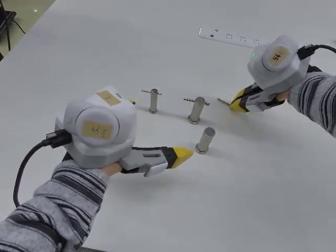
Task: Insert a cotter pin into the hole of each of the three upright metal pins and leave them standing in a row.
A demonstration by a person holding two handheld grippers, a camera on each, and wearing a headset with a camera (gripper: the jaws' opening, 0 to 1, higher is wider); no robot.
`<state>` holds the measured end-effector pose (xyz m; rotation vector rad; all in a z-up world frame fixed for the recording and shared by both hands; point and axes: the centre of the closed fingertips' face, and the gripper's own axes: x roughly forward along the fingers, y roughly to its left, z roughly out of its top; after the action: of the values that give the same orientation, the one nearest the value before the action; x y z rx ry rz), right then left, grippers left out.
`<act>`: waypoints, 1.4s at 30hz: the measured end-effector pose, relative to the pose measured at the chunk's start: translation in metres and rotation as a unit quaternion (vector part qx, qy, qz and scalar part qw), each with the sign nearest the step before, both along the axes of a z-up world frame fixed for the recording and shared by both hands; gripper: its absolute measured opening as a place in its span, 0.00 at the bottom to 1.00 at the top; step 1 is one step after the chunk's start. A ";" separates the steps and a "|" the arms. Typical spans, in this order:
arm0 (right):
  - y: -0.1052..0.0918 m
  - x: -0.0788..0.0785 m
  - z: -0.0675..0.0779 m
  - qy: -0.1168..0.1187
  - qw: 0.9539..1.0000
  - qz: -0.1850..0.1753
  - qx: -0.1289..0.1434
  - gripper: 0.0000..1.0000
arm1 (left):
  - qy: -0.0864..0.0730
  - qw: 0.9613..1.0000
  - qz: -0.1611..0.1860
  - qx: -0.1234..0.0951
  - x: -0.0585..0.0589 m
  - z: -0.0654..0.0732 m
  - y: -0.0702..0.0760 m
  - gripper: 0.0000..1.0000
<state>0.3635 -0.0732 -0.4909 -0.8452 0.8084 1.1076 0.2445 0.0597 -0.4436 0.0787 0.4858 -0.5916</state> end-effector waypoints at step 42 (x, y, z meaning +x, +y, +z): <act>0.013 -0.094 0.066 -0.100 0.985 0.122 0.067 0.00 | 0.042 0.994 -0.053 -0.081 -0.013 0.044 -0.053 0.51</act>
<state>0.2698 -0.0604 -0.4248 -0.9413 0.4659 1.2551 0.2310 0.0063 -0.3994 -0.0753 0.5148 -0.7393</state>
